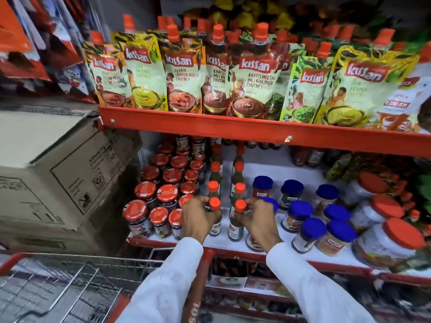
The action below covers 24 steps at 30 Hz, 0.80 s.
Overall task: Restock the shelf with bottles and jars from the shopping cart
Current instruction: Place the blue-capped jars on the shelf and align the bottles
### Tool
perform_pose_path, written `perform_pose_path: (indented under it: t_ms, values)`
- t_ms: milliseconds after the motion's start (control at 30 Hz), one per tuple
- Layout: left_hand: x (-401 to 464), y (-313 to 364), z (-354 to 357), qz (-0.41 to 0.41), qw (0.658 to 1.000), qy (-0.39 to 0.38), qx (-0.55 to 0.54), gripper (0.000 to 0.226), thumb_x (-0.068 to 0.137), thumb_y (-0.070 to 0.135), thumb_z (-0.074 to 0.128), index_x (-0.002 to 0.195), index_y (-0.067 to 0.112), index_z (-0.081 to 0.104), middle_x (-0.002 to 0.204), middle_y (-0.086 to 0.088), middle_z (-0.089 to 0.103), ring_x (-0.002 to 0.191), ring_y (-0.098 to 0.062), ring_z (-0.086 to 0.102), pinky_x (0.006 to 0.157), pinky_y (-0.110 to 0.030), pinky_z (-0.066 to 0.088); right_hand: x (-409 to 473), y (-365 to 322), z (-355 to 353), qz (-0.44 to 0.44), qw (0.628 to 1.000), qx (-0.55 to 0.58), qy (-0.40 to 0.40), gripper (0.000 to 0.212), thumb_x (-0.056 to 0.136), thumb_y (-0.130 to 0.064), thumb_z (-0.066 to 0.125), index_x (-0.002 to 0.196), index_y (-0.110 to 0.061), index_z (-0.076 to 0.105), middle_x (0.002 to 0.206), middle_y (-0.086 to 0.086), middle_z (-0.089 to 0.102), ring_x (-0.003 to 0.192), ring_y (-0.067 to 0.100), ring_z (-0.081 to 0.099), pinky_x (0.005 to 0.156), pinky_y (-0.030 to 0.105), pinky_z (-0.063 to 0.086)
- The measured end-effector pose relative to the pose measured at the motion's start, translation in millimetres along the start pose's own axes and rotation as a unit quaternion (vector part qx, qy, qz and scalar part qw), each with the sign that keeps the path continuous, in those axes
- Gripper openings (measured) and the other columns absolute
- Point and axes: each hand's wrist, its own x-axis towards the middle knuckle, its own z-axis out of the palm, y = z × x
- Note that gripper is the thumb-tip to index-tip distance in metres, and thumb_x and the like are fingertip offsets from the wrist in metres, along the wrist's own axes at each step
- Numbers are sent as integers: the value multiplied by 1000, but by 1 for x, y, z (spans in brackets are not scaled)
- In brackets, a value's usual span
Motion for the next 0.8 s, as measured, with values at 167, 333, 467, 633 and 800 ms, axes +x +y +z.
perform_pose_path:
  t_ms: [167,333,467,633,800]
  values:
    - [2,2,-1,22,999,-36,4,16,65,14,81,81,19,79,81,4,79,74,-10,72,76,-31,61,1,1,-3,-5,1000,-18,-20,18,68,-6,81,75,-18,70,74,-3,72,71,11,65,60,7,44]
    - [-2,6,0,32,999,-35,-3,17,69,9,79,85,15,77,82,1,78,73,-13,70,75,-27,59,-1,-2,-9,13,999,-26,-23,27,66,-8,83,76,-25,64,74,-6,69,72,11,64,63,15,49]
    - [-9,2,1,10,1000,-10,-26,31,68,16,85,98,16,75,85,3,75,74,-11,67,71,-18,51,-7,-1,-6,4,1000,6,-12,26,68,-11,85,80,-24,66,74,-8,68,73,9,65,67,16,48]
    - [-17,-4,4,-16,999,1,-44,34,63,22,91,93,18,76,82,6,75,70,-5,66,66,-13,48,-8,2,-3,9,1000,26,-6,18,71,-12,83,76,-22,68,75,-4,73,73,12,70,73,29,57]
    - [-19,-7,3,-6,1000,4,-29,17,69,20,87,82,18,76,72,10,72,66,7,62,61,-13,45,-11,6,-1,1,999,33,-9,16,71,-12,81,80,-21,70,77,-4,75,76,12,71,76,33,60]
